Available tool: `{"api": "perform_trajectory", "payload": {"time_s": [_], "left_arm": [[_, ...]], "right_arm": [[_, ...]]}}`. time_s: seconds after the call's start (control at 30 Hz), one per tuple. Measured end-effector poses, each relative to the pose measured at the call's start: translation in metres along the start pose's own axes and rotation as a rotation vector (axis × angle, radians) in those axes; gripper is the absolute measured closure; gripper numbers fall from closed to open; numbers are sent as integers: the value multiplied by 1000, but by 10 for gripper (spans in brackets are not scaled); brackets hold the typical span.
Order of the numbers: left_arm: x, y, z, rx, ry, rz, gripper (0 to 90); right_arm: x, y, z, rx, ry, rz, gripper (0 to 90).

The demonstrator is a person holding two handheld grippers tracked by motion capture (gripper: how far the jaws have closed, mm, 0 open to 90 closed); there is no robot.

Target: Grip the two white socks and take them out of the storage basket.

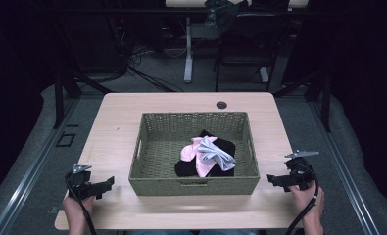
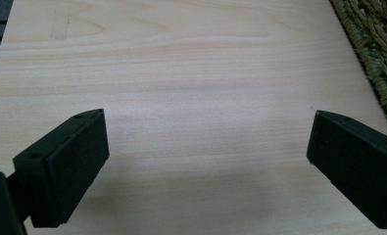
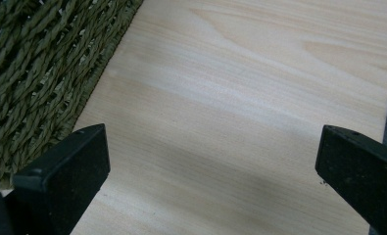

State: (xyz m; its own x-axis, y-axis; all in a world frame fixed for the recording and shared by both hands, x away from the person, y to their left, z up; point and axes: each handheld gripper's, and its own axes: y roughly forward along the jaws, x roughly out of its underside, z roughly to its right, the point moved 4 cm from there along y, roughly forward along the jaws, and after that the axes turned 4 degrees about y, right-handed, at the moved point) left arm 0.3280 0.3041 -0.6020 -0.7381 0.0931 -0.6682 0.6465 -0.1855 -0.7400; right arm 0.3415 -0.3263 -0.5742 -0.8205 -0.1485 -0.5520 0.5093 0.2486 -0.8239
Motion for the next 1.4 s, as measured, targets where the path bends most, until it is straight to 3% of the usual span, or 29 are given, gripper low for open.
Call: {"api": "perform_trajectory", "payload": {"time_s": [0.1, 0.47, 0.73, 0.97, 1.4], "left_arm": [[0, 0, 0, 6, -1, -12, 21], [1, -3, -3, -12, -25, 21, 25], [0, -2, -1, -11, -17, 19, 25], [0, -2, -2, -9, -23, 20, 25], [1, -1, -2, -19, -27, 18, 25]], "right_arm": [[1, 1, 0, -5, 3, -9, 0], [-1, 8, -4, -6, -18, -52, 0], [-12, 2, -2, -14, -47, -65, 0], [-20, -5, -4, -46, -25, -79, 0], [-40, -15, -6, -66, -42, -107, 0]]}}
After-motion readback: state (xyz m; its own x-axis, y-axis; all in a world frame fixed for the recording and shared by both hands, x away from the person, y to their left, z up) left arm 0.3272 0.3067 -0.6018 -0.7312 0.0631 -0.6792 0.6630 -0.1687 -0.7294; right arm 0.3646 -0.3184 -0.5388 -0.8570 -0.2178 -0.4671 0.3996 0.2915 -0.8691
